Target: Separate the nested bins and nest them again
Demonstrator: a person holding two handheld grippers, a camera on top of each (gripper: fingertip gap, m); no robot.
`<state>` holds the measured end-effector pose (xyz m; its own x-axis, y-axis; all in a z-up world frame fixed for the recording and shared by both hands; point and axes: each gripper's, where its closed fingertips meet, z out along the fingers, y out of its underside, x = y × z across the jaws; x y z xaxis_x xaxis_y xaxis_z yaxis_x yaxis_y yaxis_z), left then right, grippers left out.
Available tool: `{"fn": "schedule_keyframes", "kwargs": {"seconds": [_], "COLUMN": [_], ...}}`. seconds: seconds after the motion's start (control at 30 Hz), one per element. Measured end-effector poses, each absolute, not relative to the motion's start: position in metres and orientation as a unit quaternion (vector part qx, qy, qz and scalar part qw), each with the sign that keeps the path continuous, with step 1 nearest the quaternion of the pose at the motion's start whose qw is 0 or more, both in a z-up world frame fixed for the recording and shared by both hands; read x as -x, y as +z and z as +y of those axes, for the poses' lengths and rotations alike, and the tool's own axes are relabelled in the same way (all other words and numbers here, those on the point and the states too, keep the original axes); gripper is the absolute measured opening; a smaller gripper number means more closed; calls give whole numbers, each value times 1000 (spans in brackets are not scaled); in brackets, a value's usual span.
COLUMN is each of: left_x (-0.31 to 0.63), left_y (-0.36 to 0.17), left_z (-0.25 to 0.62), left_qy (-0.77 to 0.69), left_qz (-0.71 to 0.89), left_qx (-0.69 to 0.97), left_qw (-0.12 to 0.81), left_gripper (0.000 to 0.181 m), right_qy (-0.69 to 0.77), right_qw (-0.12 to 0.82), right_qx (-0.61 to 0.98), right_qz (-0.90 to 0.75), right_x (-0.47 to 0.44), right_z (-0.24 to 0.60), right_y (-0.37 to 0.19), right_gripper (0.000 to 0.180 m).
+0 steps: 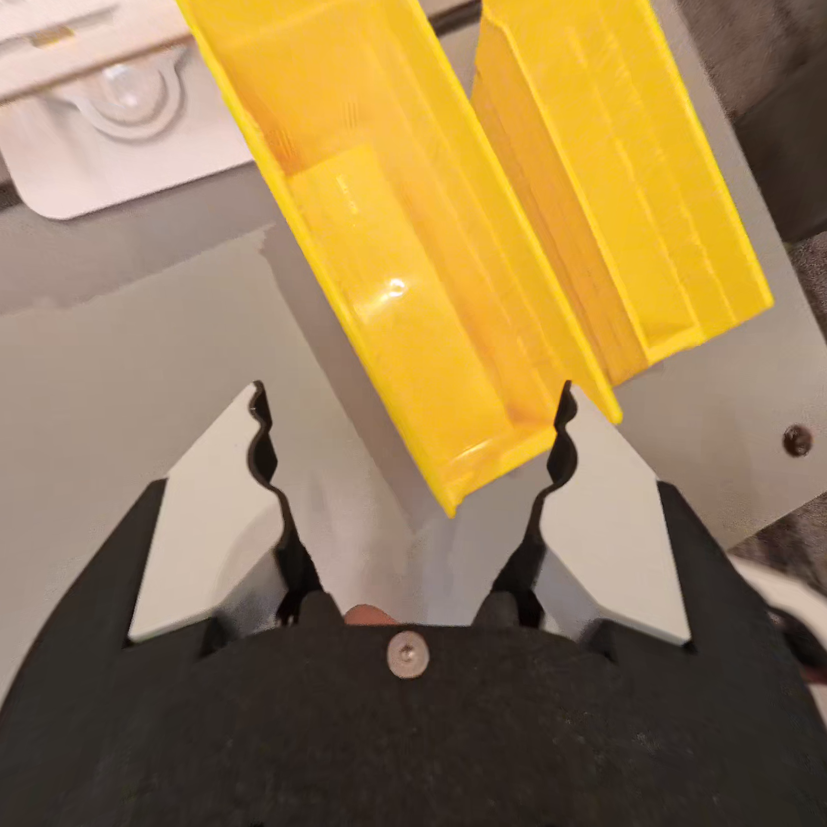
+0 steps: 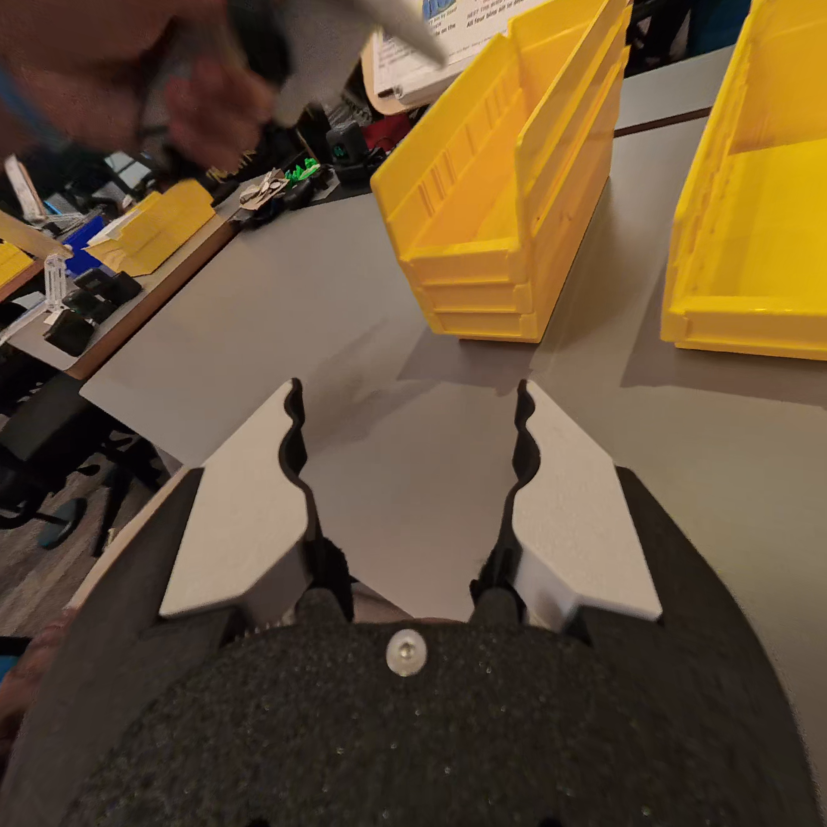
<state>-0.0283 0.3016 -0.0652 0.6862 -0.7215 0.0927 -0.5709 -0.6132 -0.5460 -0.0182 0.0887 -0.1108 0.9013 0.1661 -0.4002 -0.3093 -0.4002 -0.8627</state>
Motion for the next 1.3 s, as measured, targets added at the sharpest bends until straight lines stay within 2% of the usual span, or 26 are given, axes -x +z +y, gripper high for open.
{"fn": "schedule_keyframes", "kwargs": {"seconds": [0.07,0.23,0.27,0.4,0.57,0.77,0.97,1.1,1.3], "left_x": [6,-28,-32,-26,-25,-31,-36,-35,-36], "left_y": [-71,-94,-101,-112,-109,-106,-102,-107,-105], "left_z": [316,330,328,346,348,349,337,328,322], "left_qy": [-123,-71,-59,30,41,42,35,25,4], "left_qz": [350,315,310,302,307,297,305,308,293], "left_qx": [905,937,942,946,946,945,945,947,953], "left_qw": [208,135,116,116,99,133,110,84,79], "left_gripper": [132,133,140,125,110,99,102,115,118], "right_qy": [236,313,318,296,305,326,327,329,331], "right_qw": [537,513,512,499,501,499,496,496,495], "right_qx": [809,798,797,814,809,802,803,803,803], "right_qz": [44,45,47,29,36,43,40,41,37], "right_x": [24,45,46,43,38,41,43,42,47], "right_z": [90,88,88,83,84,84,85,84,84], "right_y": [-113,-112,-111,-118,-115,-111,-113,-112,-111], "right_gripper": [95,95,94,86,85,85,85,85,85]}}
